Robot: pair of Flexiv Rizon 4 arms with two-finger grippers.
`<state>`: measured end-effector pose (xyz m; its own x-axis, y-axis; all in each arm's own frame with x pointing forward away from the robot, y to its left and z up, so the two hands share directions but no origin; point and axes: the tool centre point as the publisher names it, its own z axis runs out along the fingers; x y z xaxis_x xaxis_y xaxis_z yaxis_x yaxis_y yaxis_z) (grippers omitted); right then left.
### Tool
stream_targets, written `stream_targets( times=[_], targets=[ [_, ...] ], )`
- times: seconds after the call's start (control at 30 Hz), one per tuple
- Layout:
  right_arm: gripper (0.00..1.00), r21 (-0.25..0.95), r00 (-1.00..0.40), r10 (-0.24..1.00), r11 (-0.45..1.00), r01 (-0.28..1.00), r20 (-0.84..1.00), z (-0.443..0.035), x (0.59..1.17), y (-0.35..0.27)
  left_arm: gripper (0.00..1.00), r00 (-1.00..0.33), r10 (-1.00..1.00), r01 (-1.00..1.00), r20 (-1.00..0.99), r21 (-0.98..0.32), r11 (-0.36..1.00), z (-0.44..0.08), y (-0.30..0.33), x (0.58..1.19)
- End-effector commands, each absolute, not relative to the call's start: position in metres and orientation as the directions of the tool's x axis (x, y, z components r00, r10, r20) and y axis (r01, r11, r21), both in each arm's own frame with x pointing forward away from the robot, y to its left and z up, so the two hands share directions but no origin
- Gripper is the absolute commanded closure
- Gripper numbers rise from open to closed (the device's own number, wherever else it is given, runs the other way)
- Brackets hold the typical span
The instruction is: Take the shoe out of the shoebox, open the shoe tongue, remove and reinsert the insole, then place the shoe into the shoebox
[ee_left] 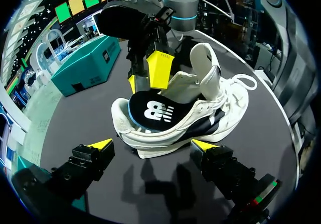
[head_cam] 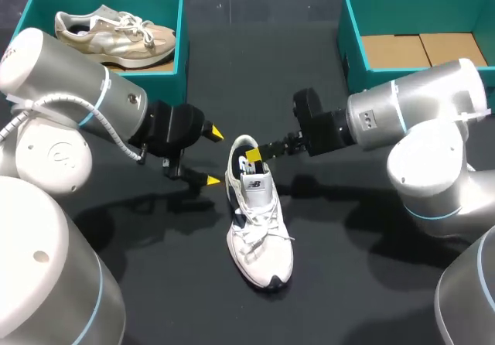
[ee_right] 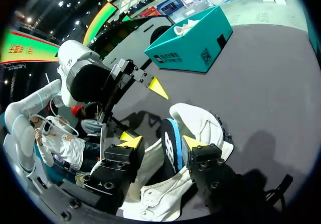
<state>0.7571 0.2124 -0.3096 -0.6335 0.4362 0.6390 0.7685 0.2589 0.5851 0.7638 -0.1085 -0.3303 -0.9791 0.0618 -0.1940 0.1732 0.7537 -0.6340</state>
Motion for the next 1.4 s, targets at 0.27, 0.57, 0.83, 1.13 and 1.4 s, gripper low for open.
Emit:
stream_targets(
  times=[0.27,0.57,0.83,1.13,1.4],
  targets=[
    [0.51,0.497,-0.61,0.492,0.354,0.792,0.621,-0.288,0.772,0.187,0.0,-0.972,0.097,0.208,-0.215,-0.585,0.784,-0.307,-0.083,0.772],
    [0.52,0.37,-0.537,0.606,0.389,0.844,0.587,-0.283,0.794,0.158,0.0,-0.969,0.112,0.218,-0.222,-0.544,0.81,-0.294,-0.067,0.78],
    [0.74,0.303,-0.5,0.729,0.4,0.865,0.468,-0.273,0.794,0.154,0.0,-0.963,0.155,0.25,-0.221,-0.514,0.821,-0.277,-0.049,0.783],
    [1.0,0.282,-0.44,0.858,0.367,0.886,0.265,-0.258,0.783,0.162,0.0,-0.945,0.224,0.311,-0.239,-0.442,0.841,-0.267,-0.03,0.791],
    [1.0,0.282,-0.44,0.858,0.367,0.886,0.265,-0.258,0.783,0.162,0.0,-0.945,0.224,0.311,-0.239,-0.442,0.841,-0.267,-0.03,0.791]
  ],
)
